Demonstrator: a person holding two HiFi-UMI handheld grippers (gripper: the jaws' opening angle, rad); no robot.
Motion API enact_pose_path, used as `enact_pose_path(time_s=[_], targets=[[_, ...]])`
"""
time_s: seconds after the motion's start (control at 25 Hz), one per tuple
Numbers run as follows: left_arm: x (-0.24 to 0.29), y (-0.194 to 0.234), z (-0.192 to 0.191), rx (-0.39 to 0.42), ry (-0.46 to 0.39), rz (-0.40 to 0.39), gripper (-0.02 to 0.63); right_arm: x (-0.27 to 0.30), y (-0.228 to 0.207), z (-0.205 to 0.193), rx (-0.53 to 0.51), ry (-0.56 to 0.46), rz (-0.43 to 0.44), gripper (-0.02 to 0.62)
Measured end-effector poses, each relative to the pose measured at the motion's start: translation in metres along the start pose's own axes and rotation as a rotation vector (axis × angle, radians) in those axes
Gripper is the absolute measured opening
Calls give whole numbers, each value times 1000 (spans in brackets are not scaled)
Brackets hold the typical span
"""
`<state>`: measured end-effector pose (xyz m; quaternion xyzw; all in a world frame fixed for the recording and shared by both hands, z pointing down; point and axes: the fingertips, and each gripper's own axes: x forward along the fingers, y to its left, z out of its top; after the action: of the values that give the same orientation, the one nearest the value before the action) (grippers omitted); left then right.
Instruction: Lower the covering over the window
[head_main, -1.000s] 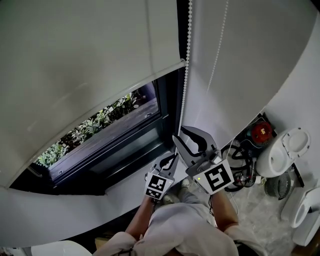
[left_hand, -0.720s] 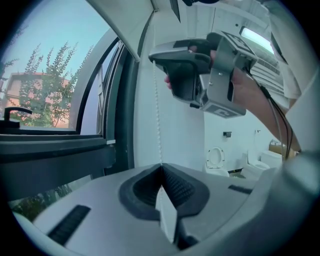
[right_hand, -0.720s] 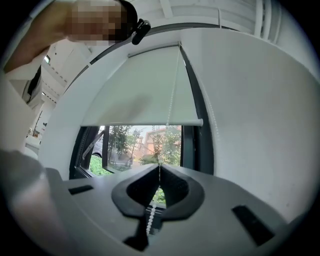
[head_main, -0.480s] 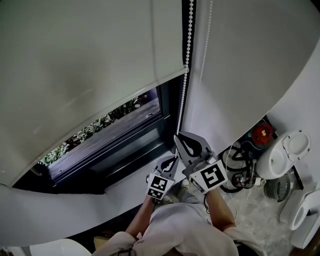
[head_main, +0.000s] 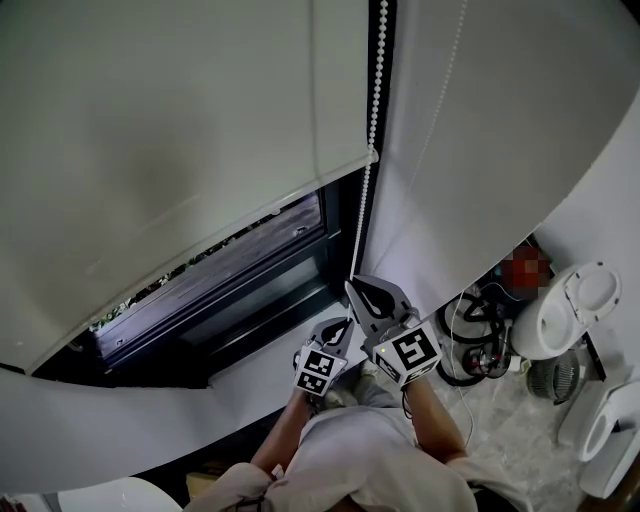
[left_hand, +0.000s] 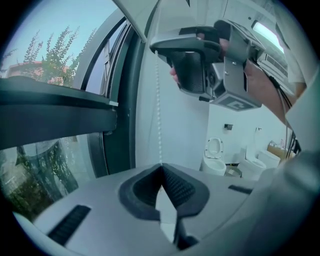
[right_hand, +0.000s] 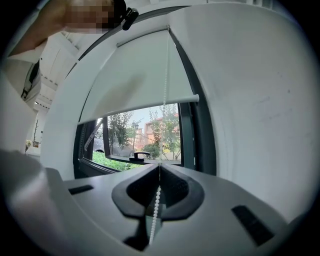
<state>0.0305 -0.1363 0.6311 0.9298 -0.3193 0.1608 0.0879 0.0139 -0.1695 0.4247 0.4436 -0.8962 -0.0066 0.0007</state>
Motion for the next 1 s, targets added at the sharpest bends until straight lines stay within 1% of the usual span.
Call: enact_pose_path(time_s=[0.56, 0.84, 1.0], targets=[[15, -2, -64, -34, 110, -14, 14, 1, 4, -69, 78, 128, 2, -3], [20, -3, -88, -53, 152, -22, 14, 2, 5, -93, 98, 180, 7, -3], [24, -4, -99, -65, 162, -24, 14, 0, 5, -102, 106, 195, 7, -3]])
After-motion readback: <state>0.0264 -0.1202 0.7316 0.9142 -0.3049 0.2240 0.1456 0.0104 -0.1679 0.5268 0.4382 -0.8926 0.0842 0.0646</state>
